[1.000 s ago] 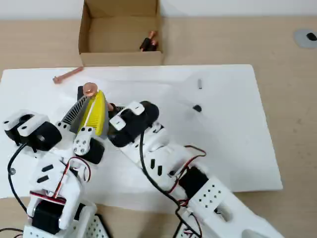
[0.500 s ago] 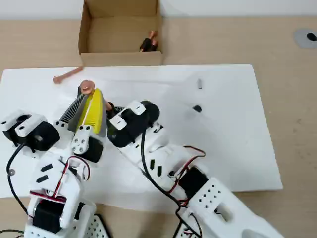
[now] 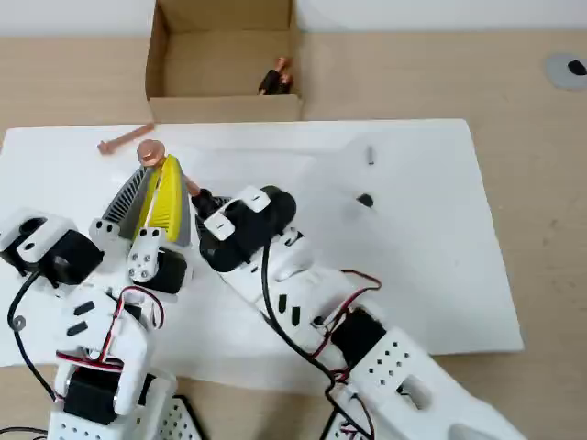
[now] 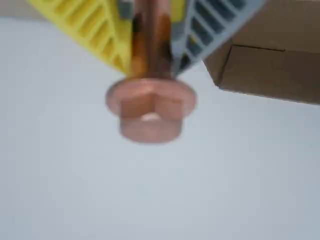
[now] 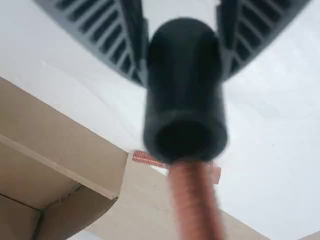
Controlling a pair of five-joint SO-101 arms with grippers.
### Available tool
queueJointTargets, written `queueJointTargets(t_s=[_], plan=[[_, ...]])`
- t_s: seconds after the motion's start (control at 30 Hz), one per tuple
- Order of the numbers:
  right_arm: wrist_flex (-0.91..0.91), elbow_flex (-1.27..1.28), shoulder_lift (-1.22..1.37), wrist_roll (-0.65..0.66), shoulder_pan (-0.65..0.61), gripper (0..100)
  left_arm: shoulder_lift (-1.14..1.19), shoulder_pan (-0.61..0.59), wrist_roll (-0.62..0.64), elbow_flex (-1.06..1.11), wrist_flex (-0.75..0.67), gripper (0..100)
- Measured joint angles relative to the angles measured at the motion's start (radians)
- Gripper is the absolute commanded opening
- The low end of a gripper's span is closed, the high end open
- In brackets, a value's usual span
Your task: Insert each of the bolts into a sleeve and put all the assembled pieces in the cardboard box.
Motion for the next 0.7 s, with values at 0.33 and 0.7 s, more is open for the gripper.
queueJointTargets(t_s=[0.33, 0.7], plan=[[0.000, 0.002, 0.000, 0.000, 0.002, 0.9, -0.002, 0.071, -0.005, -0.002, 0.026, 1], [0.003, 0.005, 0.002, 0.000, 0.002, 0.9, -0.005, 0.078, -0.040, -0.009, 0.091, 1]])
